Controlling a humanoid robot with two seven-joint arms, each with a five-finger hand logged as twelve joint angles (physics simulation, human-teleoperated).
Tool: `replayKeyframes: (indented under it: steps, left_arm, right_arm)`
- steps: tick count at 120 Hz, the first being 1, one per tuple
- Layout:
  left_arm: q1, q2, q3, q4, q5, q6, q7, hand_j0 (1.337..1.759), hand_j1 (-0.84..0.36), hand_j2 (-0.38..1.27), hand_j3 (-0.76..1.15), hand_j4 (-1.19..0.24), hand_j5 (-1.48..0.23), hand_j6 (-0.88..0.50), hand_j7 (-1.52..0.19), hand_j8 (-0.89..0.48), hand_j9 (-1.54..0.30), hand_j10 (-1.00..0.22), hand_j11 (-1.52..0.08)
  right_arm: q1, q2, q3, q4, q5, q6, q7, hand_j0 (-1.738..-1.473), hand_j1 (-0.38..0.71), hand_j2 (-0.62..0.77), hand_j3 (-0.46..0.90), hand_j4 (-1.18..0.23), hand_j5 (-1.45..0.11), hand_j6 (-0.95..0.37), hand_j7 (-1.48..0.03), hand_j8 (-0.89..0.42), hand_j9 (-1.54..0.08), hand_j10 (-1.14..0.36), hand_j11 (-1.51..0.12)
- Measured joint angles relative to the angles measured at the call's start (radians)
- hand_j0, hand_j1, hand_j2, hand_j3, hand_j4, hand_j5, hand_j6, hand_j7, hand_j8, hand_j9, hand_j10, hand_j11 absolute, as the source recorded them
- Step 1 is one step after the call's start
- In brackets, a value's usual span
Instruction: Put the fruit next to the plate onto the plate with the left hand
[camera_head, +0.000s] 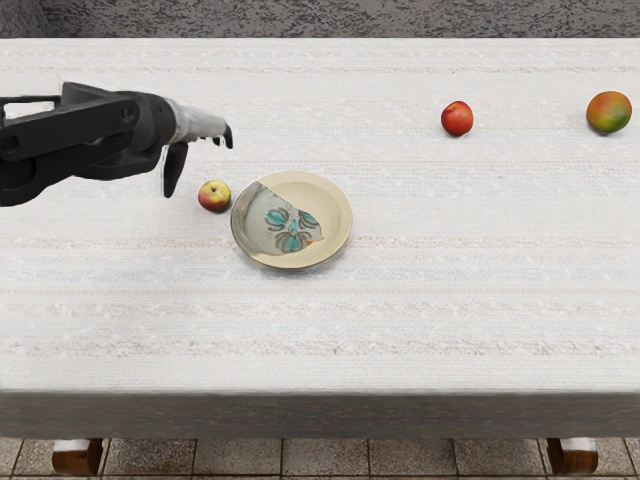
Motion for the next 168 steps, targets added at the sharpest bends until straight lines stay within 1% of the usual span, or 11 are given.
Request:
replayKeyframes:
  steps: [15, 34, 44, 57, 65, 75, 96, 108, 116, 127, 168]
  left_arm:
    - [0.032, -0.042, 0.0, 0.006, -0.006, 0.016, -0.001, 1.658, 0.06, 0.05, 0.0, -0.24, -0.31, -0.24, -0.31, -0.24, -0.31, -0.24, -0.31]
    - [0.068, -0.047, 0.001, 0.031, -0.014, 0.069, -0.003, 1.658, 0.06, 0.05, 0.0, -0.24, -0.31, -0.24, -0.31, -0.24, -0.31, -0.24, -0.31]
    - [0.069, -0.075, 0.002, 0.075, -0.014, 0.087, -0.035, 1.658, 0.06, 0.05, 0.0, -0.24, -0.31, -0.24, -0.31, -0.24, -0.31, -0.24, -0.31]
    - [0.088, -0.117, 0.008, 0.145, -0.004, 0.097, -0.09, 1.658, 0.06, 0.05, 0.0, -0.24, -0.31, -0.24, -0.31, -0.24, -0.31, -0.24, -0.31]
    - [0.089, -0.12, 0.021, 0.171, -0.002, 0.111, -0.108, 1.658, 0.06, 0.05, 0.0, -0.24, -0.31, -0.24, -0.31, -0.24, -0.31, -0.24, -0.31]
    - [0.104, -0.12, 0.035, 0.2, 0.0, 0.121, -0.12, 1.658, 0.06, 0.05, 0.0, -0.24, -0.31, -0.24, -0.31, -0.24, -0.31, -0.24, -0.31]
    - [0.131, -0.12, 0.049, 0.232, 0.001, 0.135, -0.127, 1.658, 0.06, 0.05, 0.0, -0.24, -0.31, -0.24, -0.31, -0.24, -0.31, -0.24, -0.31]
    - [0.132, -0.158, 0.062, 0.27, -0.001, 0.144, -0.128, 1.658, 0.06, 0.05, 0.0, -0.25, -0.32, -0.25, -0.32, -0.25, -0.32, -0.25, -0.32]
    - [0.13, -0.163, 0.071, 0.284, 0.0, 0.149, -0.128, 1.658, 0.05, 0.05, 0.0, -0.26, -0.33, -0.26, -0.33, -0.26, -0.33, -0.26, -0.33]
    - [0.129, -0.195, 0.08, 0.293, 0.0, 0.158, -0.128, 1.658, 0.03, 0.06, 0.0, -0.27, -0.35, -0.27, -0.35, -0.27, -0.35, -0.27, -0.35]
    - [0.136, -0.204, 0.102, 0.301, 0.0, 0.167, -0.128, 1.658, -0.08, 0.07, 0.0, -0.36, -0.46, -0.36, -0.46, -0.36, -0.46, -0.36, -0.46]
  right_arm:
    - [-0.004, 0.0, 0.0, 0.0, 0.0, 0.0, 0.0, -1.658, -0.31, -0.01, 0.0, -0.04, -0.05, -0.04, -0.05, -0.04, -0.05, -0.04, -0.05]
    - [-0.007, 0.0, 0.0, 0.0, 0.0, 0.0, 0.0, -1.658, -0.31, -0.01, 0.0, -0.04, -0.05, -0.04, -0.05, -0.04, -0.05, -0.04, -0.05]
    - [-0.008, 0.0, 0.0, 0.0, 0.0, 0.0, 0.0, -1.658, -0.31, -0.01, 0.0, -0.04, -0.05, -0.04, -0.05, -0.04, -0.05, -0.04, -0.05]
    - [-0.009, 0.0, 0.0, 0.0, 0.0, 0.0, 0.0, -1.658, -0.31, -0.01, 0.0, -0.04, -0.05, -0.04, -0.05, -0.04, -0.05, -0.04, -0.05]
    - [-0.009, 0.0, 0.0, 0.0, 0.0, 0.0, 0.0, -1.658, -0.31, -0.01, 0.0, -0.04, -0.05, -0.04, -0.05, -0.04, -0.05, -0.04, -0.05]
    - [-0.009, 0.0, 0.0, 0.0, 0.0, 0.0, 0.0, -1.658, -0.31, -0.01, 0.0, -0.04, -0.05, -0.04, -0.05, -0.04, -0.05, -0.04, -0.05]
    - [-0.009, 0.0, -0.001, 0.0, 0.0, 0.0, 0.0, -1.658, -0.31, -0.01, 0.0, -0.04, -0.05, -0.04, -0.05, -0.04, -0.05, -0.04, -0.05]
    - [-0.012, 0.0, -0.001, 0.0, 0.0, 0.0, 0.0, -1.658, -0.31, -0.01, 0.0, -0.04, -0.05, -0.04, -0.05, -0.04, -0.05, -0.04, -0.05]
    - [-0.014, 0.0, -0.001, 0.0, 0.0, 0.0, 0.001, -1.658, -0.31, -0.01, 0.0, -0.04, -0.05, -0.04, -0.05, -0.04, -0.05, -0.04, -0.05]
    - [-0.014, 0.0, -0.001, -0.001, 0.0, 0.0, 0.001, -1.658, -0.31, -0.01, 0.0, -0.04, -0.05, -0.04, -0.05, -0.04, -0.05, -0.04, -0.05]
    - [-0.016, 0.0, -0.001, -0.001, 0.0, 0.0, 0.001, -1.658, -0.31, -0.01, 0.0, -0.04, -0.05, -0.04, -0.05, -0.04, -0.05, -0.04, -0.05]
